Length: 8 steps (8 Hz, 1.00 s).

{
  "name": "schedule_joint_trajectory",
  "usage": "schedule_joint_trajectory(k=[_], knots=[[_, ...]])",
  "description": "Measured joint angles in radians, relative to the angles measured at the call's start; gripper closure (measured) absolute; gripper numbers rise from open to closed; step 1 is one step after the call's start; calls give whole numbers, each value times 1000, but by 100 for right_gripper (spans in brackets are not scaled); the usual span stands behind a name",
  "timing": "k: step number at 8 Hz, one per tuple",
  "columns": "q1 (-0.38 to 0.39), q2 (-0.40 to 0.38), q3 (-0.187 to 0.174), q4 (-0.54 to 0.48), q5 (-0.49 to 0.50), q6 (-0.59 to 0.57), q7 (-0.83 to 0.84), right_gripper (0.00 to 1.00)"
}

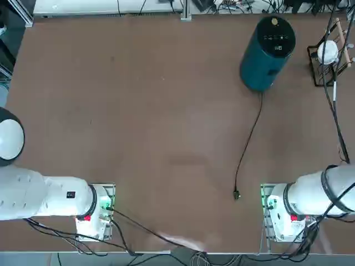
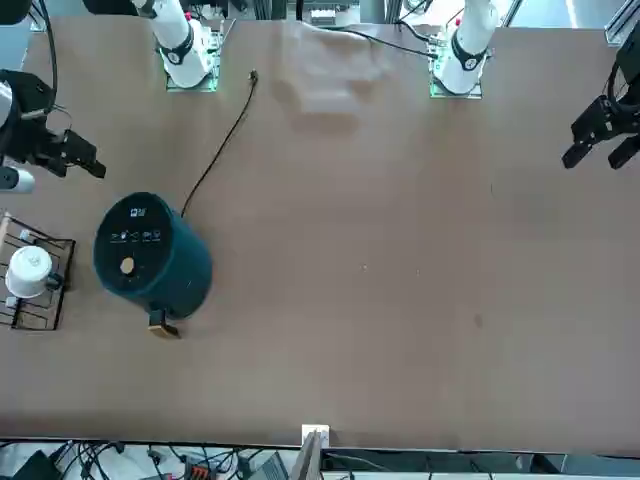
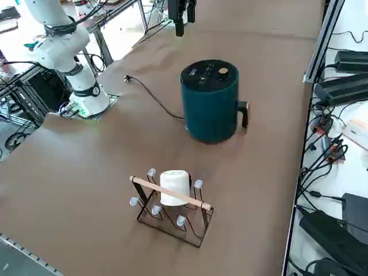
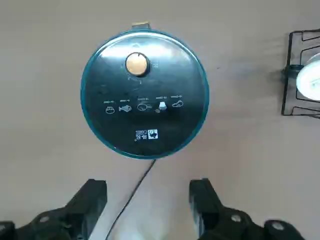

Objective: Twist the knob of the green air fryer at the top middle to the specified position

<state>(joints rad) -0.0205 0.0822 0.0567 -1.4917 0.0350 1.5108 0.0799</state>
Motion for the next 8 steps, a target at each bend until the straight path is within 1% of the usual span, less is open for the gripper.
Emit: schedule_joint_trajectory(k=[6, 8], knots=[[0, 5, 0, 1, 0, 7, 0, 0], [1, 36, 3, -2, 0, 73, 0, 0]])
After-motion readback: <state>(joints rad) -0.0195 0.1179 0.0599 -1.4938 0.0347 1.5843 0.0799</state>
